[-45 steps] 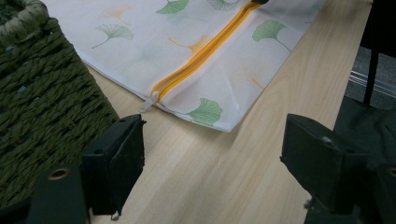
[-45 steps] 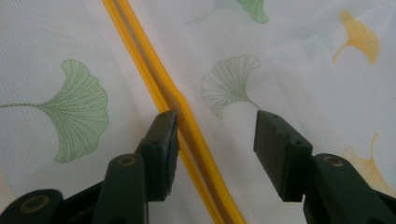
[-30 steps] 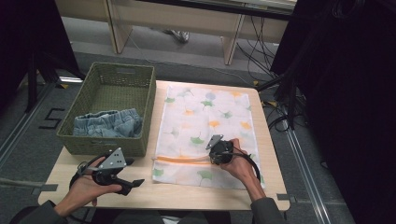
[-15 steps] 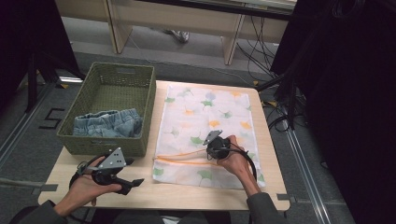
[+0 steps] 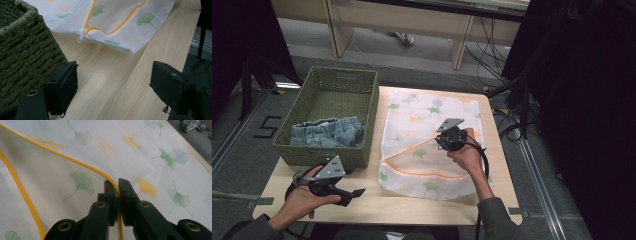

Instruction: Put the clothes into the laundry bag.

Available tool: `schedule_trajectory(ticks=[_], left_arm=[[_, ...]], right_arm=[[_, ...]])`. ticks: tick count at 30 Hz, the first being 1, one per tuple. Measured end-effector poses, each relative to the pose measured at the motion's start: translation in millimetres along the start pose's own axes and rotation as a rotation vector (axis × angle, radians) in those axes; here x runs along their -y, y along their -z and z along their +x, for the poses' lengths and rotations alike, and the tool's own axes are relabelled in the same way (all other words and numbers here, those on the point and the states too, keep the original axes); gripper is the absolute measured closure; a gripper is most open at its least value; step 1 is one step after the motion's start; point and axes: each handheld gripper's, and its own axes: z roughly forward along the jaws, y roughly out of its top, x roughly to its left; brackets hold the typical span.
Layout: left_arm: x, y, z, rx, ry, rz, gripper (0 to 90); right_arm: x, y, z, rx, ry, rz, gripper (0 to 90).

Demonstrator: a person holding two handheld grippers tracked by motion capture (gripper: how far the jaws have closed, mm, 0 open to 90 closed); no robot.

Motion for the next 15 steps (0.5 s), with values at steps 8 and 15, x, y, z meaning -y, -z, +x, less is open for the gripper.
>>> schedule_trajectory(ticks=[8,15], left_arm=[[-18.6,13.9,11.7,-0.049,0.035,-0.043,21.3],[-46.9,44.4,49.9,-0.169,0.026,-0.035,20.6]], right_arm=[[-12.5,13.7,-11.6,0.014,-0.045,-0.04,86.2],[-16.4,15.8,-14.3,0.027,-0.05,-0.051,86.0]])
